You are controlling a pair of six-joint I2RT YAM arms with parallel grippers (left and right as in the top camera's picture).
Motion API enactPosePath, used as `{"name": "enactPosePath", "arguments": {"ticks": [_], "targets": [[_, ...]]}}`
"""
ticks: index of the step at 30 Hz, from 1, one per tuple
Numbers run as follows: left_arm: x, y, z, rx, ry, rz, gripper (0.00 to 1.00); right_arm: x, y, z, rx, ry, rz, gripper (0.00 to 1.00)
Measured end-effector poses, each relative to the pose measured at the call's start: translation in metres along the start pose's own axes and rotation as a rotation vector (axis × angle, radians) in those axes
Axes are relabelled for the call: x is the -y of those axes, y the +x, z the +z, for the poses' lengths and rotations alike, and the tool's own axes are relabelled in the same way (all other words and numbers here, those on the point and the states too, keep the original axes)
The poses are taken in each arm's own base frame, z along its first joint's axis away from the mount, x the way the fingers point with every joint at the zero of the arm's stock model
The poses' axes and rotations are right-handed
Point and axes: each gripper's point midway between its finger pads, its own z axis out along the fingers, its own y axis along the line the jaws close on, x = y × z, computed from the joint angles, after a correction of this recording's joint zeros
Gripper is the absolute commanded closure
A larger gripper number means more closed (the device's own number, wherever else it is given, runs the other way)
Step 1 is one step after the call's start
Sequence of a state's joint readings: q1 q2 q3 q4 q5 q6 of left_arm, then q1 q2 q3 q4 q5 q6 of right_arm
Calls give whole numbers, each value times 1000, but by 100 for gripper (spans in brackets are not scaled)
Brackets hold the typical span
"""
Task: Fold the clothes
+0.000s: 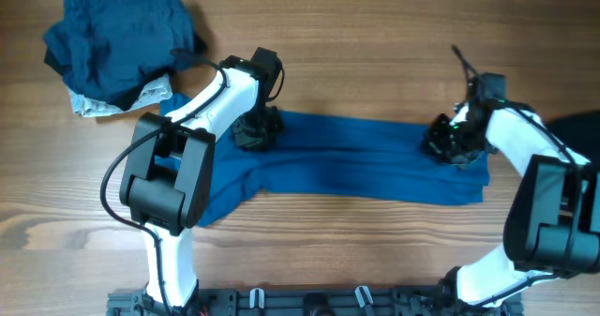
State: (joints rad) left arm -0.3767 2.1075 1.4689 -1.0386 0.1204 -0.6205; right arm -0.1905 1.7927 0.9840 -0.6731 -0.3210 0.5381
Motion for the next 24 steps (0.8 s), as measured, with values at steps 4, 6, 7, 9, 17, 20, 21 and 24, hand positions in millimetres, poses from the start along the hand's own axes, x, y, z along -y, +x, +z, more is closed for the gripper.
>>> {"name": "enactPosePath", "arguments": {"ticks": [4,6,7,9,17,20,21,24], "targets": [[8,-6,-1,22,36,7,87,18,-18,-8,37,-8,64,81],[11,-7,-2,26,47,17,88,28,-27,-13,57,-6,87,81],[10,-7,-2,25,46,20,88,30,-29,-14,63,-4,89,82],[9,-6,-5,23,37,23,86,35,-34,-17,78,3,94,81],[-22,-9,-27,66,-108,22,67,57,-55,-27,162,91,107,81],[-34,-10,-42,84,-130,6,68,59,-57,-28,172,101,106,82],[-38,-11,-44,85,-134,-5,68,60,-58,-28,174,104,106,81],[-44,-16,-45,89,-135,-24,68,61,-59,-29,180,114,107,81]]}}
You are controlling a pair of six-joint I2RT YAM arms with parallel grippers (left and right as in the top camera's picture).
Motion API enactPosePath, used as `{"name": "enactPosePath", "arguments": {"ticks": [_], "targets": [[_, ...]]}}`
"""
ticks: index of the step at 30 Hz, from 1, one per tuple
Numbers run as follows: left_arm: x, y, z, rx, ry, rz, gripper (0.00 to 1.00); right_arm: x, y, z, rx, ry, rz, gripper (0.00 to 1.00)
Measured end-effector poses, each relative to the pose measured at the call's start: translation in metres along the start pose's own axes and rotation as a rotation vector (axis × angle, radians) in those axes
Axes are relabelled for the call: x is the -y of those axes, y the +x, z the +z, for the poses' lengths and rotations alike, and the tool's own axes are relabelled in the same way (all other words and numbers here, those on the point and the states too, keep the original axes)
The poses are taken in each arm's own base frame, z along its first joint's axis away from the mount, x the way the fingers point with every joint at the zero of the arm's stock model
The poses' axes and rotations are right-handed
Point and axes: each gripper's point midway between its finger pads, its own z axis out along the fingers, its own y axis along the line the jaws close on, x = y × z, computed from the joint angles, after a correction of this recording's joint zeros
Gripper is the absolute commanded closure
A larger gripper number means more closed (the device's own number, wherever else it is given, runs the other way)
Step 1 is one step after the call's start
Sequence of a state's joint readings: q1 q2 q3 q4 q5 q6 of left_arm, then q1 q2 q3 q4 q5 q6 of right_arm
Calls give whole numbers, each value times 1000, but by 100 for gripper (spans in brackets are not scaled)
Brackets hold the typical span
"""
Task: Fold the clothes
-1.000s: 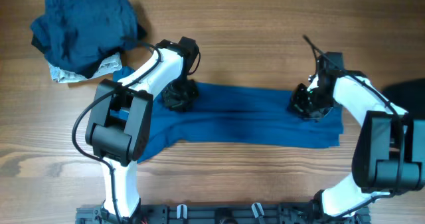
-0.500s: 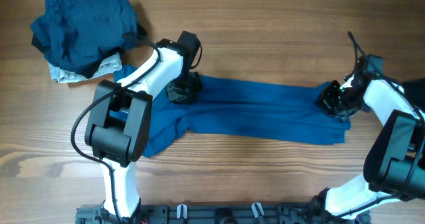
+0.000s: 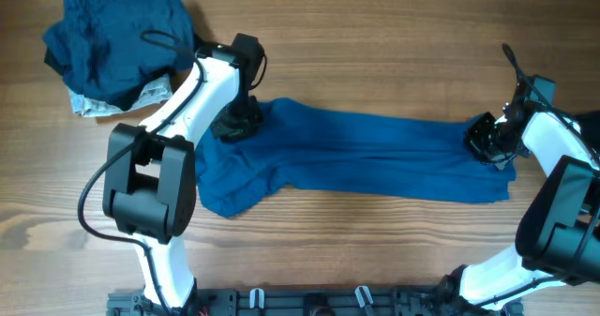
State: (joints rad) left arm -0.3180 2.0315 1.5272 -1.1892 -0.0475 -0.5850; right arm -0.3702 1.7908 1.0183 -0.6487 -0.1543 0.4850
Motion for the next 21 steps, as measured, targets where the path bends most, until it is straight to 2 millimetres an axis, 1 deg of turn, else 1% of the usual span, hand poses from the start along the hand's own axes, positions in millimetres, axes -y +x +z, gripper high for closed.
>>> {"name": "enactPosePath", "arguments": {"ticks": [5,9,12,16,21], "targets": [[6,-2,2,-3,39,5,69,0,0,0,0,3,-1,82],[4,6,12,-29,39,11,67,1,0,0,-1,4,-15,82],[4,6,21,-31,46,9,68,1,0,-1,-2,4,-18,82],[-11,5,33,-55,42,-28,68,1,1,-1,-5,7,-18,82],[-35,-9,35,-62,41,-87,69,1,1,-1,-5,9,-18,83]]}}
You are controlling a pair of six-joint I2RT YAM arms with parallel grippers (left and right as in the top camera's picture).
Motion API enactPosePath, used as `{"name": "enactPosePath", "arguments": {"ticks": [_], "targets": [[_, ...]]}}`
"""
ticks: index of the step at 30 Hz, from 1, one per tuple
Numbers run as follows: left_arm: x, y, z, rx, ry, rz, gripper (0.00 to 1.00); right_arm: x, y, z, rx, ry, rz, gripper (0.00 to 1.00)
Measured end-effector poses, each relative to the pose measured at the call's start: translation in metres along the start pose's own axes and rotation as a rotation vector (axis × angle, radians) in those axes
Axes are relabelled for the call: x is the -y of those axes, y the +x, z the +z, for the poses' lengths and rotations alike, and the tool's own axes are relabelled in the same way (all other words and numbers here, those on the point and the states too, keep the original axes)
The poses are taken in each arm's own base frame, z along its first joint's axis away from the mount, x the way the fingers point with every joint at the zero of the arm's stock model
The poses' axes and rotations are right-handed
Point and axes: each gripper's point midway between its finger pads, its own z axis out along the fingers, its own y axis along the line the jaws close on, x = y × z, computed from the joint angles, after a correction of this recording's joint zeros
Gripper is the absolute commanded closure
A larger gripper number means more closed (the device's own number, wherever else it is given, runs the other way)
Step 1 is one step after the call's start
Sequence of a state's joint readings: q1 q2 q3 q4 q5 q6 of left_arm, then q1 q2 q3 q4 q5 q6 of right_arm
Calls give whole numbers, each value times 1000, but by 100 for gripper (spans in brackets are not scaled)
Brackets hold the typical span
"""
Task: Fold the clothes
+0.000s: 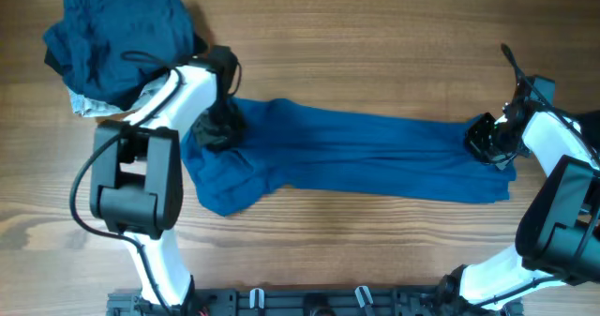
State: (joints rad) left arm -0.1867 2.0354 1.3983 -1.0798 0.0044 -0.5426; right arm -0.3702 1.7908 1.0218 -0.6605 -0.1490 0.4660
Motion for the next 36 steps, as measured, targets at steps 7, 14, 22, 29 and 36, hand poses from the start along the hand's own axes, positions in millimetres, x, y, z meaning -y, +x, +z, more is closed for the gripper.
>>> {"name": "enactPosePath", "arguments": {"ticks": [7,14,22,29,36], "targets": [[-17,-11,0,3,-5,-24,72,0,0,0,0,0,-4,83],[-24,-17,-3,24,-30,-17,70,0,0,0,0,0,-7,82],[-47,-46,-60,176,-100,-52,68,0,1,0,-5,3,-20,70],[-26,-12,-105,144,91,-36,53,1,2,-8,-30,19,-35,1],[21,38,-103,11,189,53,51,-4,-13,-41,-42,47,-25,0]]}}
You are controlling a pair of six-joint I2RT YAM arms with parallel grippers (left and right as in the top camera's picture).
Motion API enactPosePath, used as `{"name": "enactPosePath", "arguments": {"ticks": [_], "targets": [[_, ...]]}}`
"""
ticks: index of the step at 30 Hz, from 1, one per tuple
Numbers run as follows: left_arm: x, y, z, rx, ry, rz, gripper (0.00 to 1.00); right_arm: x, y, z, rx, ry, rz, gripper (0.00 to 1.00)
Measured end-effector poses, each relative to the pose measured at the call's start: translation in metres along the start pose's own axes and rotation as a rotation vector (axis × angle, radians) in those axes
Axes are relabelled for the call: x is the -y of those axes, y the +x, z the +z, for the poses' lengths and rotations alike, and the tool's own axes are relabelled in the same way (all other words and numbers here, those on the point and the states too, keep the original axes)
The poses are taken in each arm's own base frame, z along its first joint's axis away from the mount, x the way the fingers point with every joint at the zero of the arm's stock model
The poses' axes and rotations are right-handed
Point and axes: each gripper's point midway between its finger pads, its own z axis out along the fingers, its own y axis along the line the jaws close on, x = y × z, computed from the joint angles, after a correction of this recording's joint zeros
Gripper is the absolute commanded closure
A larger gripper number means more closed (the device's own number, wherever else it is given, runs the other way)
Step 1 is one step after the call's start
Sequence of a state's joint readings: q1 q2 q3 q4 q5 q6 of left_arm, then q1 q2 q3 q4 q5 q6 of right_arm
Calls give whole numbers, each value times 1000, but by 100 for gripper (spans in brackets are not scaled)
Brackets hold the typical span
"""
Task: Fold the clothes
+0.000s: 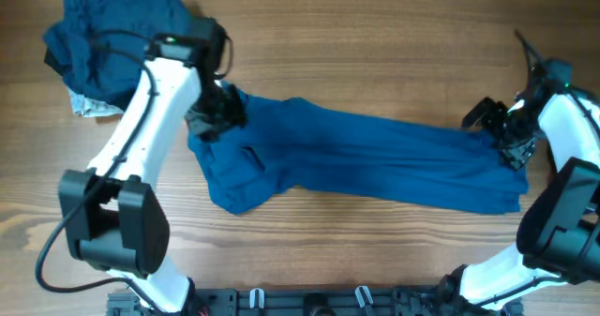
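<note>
A long blue garment lies stretched across the wooden table, running from upper left down to lower right. My left gripper sits at its upper left corner, shut on the cloth. My right gripper holds the garment's right end, shut on the fabric near the table's right side. The fingertips of both are mostly hidden by the gripper bodies and the cloth.
A heap of dark blue clothes with a pale piece under it lies at the back left, close behind my left arm. A dark item shows at the right edge.
My left gripper has moved slightly up and left with its corner. My right gripper has shifted right and a little down, and the garment now lies more slanted and stretched.
Both grippers first held the garment's top edge closer together, with the cloth bunched at the left. Then they stood farther apart, left nearer the heap and right toward the edge. The garment has been drawn out long between them.
</note>
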State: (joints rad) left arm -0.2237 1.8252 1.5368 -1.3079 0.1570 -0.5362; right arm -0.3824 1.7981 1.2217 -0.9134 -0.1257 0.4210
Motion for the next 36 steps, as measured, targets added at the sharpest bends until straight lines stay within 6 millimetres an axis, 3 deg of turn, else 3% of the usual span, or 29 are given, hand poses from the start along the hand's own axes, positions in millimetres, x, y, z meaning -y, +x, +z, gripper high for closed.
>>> {"name": "enactPosePath", "arguments": {"ticks": [5,10,19,26,29,36], "targets": [[22,35,23,-85,13,19,44,-10,-4,-12,-5,-39,-28,0],[34,52,51,-127,52,-17,36,-17,-1,-13,-22,-76,-36,1],[37,68,70,-187,84,-60,29,-22,3,-14,-43,-110,-42,1],[35,69,77,-190,82,-112,29,-22,6,-14,-53,-109,-48,0],[36,64,89,-163,106,-119,32,-22,6,-14,-55,-109,-48,0],[42,51,91,-104,129,-136,36,-21,8,-14,-61,-106,-61,1]]}}
